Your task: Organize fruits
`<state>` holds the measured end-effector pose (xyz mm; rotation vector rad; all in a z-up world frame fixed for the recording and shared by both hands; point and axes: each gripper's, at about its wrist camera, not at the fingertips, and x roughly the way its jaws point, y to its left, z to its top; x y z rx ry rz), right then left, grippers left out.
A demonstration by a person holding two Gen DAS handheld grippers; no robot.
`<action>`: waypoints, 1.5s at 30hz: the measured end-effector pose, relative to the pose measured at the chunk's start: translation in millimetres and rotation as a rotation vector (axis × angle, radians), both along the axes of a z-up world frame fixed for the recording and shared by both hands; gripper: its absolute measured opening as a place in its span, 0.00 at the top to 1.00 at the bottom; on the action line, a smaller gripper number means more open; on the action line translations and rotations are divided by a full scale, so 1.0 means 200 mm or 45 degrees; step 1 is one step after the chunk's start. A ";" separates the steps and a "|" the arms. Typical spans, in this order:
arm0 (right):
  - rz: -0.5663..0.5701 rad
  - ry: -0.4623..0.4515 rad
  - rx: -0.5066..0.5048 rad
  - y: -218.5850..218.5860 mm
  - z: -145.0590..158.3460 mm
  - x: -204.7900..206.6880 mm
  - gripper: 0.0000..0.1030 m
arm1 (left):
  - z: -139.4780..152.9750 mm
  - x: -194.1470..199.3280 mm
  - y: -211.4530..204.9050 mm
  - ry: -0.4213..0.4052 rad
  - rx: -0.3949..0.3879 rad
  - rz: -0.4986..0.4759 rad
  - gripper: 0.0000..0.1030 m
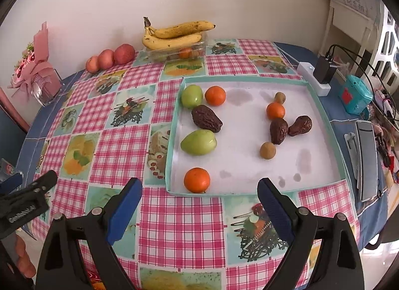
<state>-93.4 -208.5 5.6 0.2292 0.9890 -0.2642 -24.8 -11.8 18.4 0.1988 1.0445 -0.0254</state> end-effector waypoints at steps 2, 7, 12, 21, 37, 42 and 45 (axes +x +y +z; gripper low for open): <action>0.000 -0.004 -0.003 0.00 0.00 0.00 0.09 | 0.00 -0.01 -0.01 -0.003 0.001 -0.008 0.00; 0.000 -0.012 -0.008 0.00 0.01 -0.01 0.09 | 0.00 -0.01 -0.02 -0.009 0.015 -0.005 0.00; 0.005 -0.023 -0.023 0.00 0.02 -0.01 0.09 | 0.01 -0.02 0.00 -0.015 0.001 0.004 0.00; 0.011 -0.028 -0.024 0.00 0.03 -0.01 0.09 | 0.01 -0.02 -0.01 -0.012 -0.001 0.004 0.00; 0.034 -0.028 -0.024 0.01 0.02 -0.01 0.09 | 0.00 -0.03 -0.01 -0.007 0.015 0.009 0.00; 0.038 -0.031 -0.038 0.02 0.03 -0.01 0.09 | 0.01 -0.03 -0.01 -0.016 0.013 0.008 0.00; 0.033 -0.050 -0.040 0.01 0.04 -0.02 0.09 | 0.01 -0.04 -0.01 -0.021 0.018 0.008 0.00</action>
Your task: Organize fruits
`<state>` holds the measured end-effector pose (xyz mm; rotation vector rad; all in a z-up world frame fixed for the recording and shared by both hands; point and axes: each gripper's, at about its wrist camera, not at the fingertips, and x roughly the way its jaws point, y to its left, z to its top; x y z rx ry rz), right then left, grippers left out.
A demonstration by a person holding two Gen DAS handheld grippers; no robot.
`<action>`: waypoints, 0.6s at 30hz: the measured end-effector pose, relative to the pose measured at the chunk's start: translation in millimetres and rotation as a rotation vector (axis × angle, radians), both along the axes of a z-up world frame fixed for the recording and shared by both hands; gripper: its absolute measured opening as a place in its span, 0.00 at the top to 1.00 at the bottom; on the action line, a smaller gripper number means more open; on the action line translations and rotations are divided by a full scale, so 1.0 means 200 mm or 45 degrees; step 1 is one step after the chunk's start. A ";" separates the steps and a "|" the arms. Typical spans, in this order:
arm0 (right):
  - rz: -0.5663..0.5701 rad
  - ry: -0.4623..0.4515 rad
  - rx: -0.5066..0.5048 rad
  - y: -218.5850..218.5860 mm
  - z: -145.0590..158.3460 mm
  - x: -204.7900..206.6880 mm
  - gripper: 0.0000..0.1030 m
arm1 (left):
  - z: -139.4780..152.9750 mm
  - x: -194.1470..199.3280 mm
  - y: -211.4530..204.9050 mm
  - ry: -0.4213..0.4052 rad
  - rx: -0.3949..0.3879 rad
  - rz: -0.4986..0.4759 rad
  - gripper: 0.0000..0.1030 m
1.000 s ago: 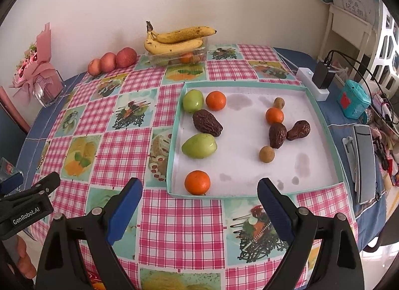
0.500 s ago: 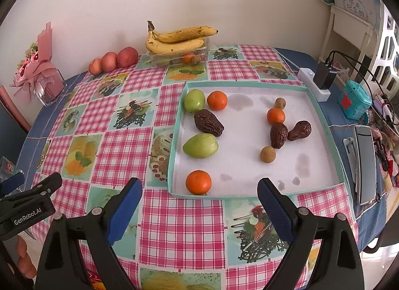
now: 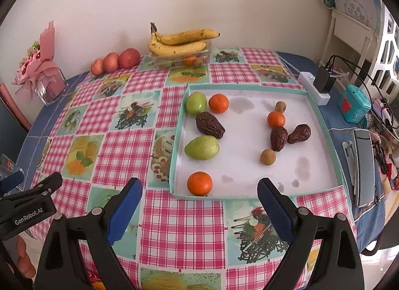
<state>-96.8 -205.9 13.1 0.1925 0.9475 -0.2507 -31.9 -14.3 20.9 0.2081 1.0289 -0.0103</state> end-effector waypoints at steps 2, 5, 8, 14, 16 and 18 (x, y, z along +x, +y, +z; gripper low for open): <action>-0.005 -0.011 0.006 -0.01 0.00 0.00 0.09 | 0.00 0.00 0.00 -0.002 0.002 0.003 0.00; -0.005 -0.007 0.017 -0.01 0.00 0.00 0.09 | 0.00 0.00 0.00 -0.001 0.005 0.003 0.00; -0.003 -0.011 0.020 -0.02 0.00 -0.01 0.09 | 0.00 -0.01 0.00 -0.005 0.009 0.001 0.00; -0.002 -0.012 0.020 -0.02 0.00 -0.01 0.09 | 0.00 -0.01 -0.01 -0.009 0.011 -0.002 0.00; -0.002 -0.012 0.019 -0.02 0.00 -0.01 0.09 | 0.00 -0.01 -0.01 -0.009 0.010 -0.005 0.00; -0.003 -0.012 0.020 -0.02 0.00 -0.01 0.09 | 0.01 -0.01 -0.01 -0.011 0.009 -0.009 0.00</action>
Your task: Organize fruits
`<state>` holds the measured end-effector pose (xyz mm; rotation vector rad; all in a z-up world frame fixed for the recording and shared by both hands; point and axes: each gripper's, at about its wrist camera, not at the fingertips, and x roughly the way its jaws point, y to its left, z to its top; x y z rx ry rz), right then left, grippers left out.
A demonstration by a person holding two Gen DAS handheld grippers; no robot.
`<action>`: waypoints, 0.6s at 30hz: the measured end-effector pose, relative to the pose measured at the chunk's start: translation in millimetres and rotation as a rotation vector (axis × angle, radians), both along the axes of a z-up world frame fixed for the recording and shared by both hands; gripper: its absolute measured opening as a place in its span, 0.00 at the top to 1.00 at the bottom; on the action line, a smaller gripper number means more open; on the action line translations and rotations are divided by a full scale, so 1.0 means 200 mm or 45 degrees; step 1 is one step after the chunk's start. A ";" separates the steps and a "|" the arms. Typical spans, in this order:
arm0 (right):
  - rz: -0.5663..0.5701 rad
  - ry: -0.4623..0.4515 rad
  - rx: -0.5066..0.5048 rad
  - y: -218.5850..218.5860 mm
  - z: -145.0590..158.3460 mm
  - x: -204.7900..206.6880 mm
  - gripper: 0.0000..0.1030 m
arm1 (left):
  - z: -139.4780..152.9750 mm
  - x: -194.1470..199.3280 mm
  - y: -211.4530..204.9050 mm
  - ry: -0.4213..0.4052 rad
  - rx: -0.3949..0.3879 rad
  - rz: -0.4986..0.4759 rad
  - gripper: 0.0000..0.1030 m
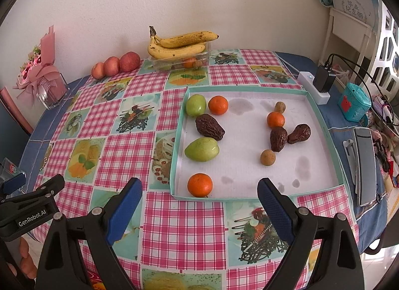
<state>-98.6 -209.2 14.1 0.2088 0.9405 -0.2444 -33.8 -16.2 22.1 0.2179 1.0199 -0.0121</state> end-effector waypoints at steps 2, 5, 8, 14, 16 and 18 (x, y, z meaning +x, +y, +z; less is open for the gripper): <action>0.000 0.000 0.000 0.00 0.00 0.00 0.09 | 0.00 0.00 0.00 -0.002 0.001 -0.001 0.00; 0.000 0.004 0.000 0.00 0.00 0.00 0.09 | 0.00 0.00 0.00 0.001 -0.004 -0.002 0.00; 0.000 0.009 0.000 0.00 0.00 0.00 0.09 | 0.00 0.00 0.00 0.003 -0.008 -0.004 0.00; 0.001 0.016 0.000 0.00 -0.01 0.00 0.09 | 0.00 0.01 0.00 0.007 -0.010 -0.002 0.00; 0.002 0.022 0.002 0.00 -0.01 0.00 0.09 | 0.00 0.01 0.00 0.011 -0.015 0.001 0.00; 0.002 0.028 0.003 0.00 -0.02 0.00 0.09 | 0.00 0.01 0.01 0.016 -0.019 0.003 0.00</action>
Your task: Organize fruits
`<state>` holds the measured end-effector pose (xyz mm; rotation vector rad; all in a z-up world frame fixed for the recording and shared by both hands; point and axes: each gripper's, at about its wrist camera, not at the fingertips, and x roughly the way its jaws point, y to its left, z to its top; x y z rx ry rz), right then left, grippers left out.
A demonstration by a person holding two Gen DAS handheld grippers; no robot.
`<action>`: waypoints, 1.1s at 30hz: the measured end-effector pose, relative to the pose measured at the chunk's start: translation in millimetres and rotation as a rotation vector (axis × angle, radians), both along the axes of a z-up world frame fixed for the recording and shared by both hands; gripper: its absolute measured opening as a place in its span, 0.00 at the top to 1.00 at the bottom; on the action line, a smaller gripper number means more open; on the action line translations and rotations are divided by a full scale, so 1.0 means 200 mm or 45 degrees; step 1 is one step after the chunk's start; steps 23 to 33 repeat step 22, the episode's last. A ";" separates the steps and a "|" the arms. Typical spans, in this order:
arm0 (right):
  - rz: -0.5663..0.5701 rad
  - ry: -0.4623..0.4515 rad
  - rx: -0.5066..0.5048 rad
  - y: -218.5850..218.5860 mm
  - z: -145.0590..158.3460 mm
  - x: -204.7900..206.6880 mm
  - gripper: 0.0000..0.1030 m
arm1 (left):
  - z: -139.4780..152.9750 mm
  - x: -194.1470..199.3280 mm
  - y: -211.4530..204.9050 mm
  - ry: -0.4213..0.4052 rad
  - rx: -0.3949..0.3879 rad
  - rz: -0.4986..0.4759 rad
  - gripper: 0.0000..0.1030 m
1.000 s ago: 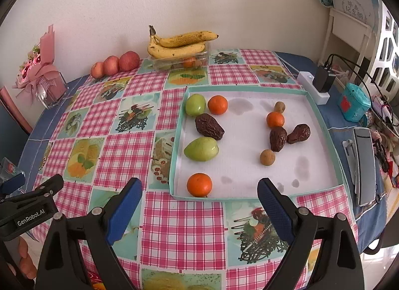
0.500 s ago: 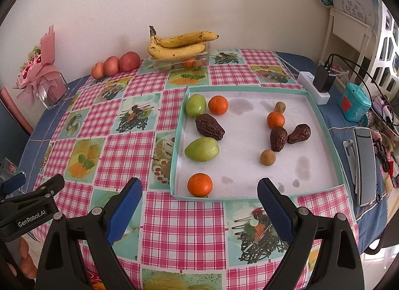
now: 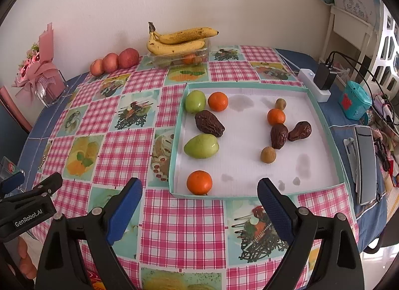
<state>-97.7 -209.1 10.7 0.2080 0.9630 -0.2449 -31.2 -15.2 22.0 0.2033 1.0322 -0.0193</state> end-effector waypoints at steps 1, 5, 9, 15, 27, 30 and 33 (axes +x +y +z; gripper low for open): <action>0.000 0.003 0.000 0.00 0.00 0.00 0.09 | 0.00 0.00 0.00 0.003 0.000 0.002 0.00; 0.002 0.018 0.001 0.00 -0.01 0.01 0.09 | -0.01 0.00 0.00 0.014 0.001 0.010 0.00; 0.002 0.024 0.004 0.00 -0.01 0.01 0.09 | -0.02 0.01 0.01 0.025 0.001 0.014 0.00; 0.002 0.027 0.005 0.00 -0.02 0.01 0.09 | -0.02 0.01 0.01 0.022 0.003 0.016 0.00; 0.002 0.028 0.005 0.00 -0.02 0.02 0.09 | -0.02 0.01 0.01 0.021 0.002 0.020 0.00; 0.002 0.028 0.005 0.00 -0.02 0.02 0.09 | -0.02 0.01 0.01 0.021 0.002 0.020 0.00; 0.002 0.028 0.005 0.00 -0.02 0.02 0.09 | -0.02 0.01 0.01 0.021 0.002 0.020 0.00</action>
